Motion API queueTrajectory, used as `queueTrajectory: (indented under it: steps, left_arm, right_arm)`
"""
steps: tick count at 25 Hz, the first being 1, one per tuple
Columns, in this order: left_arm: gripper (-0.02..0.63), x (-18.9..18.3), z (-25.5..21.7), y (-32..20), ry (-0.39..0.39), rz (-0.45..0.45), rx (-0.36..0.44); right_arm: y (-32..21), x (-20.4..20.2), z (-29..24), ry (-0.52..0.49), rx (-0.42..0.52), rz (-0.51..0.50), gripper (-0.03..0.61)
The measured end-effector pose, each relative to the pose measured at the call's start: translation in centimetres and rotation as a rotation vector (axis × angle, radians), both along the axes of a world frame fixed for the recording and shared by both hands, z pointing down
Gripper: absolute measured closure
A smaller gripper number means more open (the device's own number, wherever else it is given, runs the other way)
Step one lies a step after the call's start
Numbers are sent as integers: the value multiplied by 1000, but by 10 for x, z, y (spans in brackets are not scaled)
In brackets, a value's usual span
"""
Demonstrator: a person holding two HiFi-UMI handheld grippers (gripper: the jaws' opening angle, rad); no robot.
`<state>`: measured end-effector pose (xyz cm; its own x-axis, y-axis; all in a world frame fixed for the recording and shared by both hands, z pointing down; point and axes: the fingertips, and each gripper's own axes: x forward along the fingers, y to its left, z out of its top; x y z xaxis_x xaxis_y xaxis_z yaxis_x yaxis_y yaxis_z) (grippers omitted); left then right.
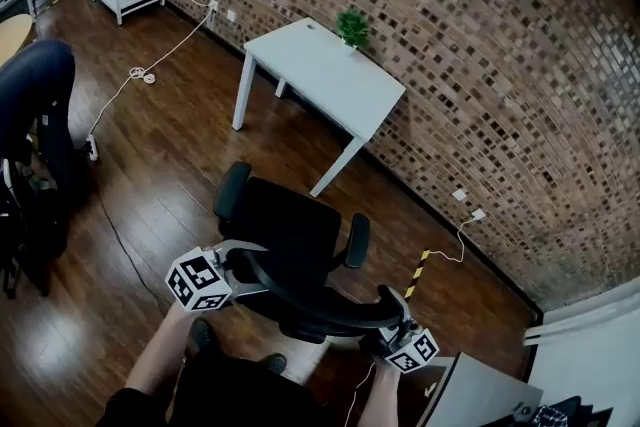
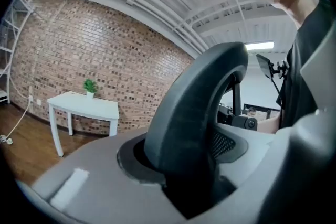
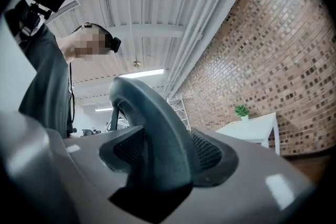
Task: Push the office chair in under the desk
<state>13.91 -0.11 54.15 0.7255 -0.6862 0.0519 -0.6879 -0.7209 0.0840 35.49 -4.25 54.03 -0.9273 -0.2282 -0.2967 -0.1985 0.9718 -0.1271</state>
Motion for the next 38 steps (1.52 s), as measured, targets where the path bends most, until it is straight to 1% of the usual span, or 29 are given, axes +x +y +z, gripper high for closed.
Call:
queueTrajectory:
  steps: [3,5,7,9,13,17,19,22,25,28,31,34,38]
  left_arm:
    - [132,-39,8,-10,2,-120,-33]
    - [98,-58,13,-25,-13,-191,-37]
    - [80,-79,22,-36,-30,-224,-26]
    - [78,-106,35,-35,-32,-229,-23]
    - [75,-164,55,-41,-12,-213,-56]
    - [66,-209,43,-64,8,-205,-65]
    - [66,-222,35,-79,10,-194,-53]
    - [67,-238,30,-99,7,-166,-29]
    - [67,-257,35,-119,8,-130,-14]
    - [67,-269,43,-137,24,-100,-20]
    - [67,-279,40,-173,45,-72,-34]
    - [69,-291,36,-214,46,-28,-42]
    - [67,-325,46,-265,43,21,-30]
  right_arm:
    - [-9,-30,3,-24,-25,-83,334]
    - [-18,-42,2,-58,-29,-135,351]
    - [-25,-62,6,-87,-25,-179,351]
    - [-24,-91,16,-91,-29,-216,356]
    - [-30,-151,34,-72,-48,-264,367]
    - [-49,-196,22,-60,-63,-250,370]
    - [-61,-209,15,-59,-65,-244,370]
    - [-74,-225,11,-72,-72,-274,374]
    - [-82,-243,12,-85,-64,-286,374]
    - [-90,-255,11,-77,-77,-300,374]
    - [-115,-265,-1,-78,-94,-321,374]
    - [-143,-277,-6,-94,-101,-337,374]
    - [-178,-309,4,-111,-114,-377,373]
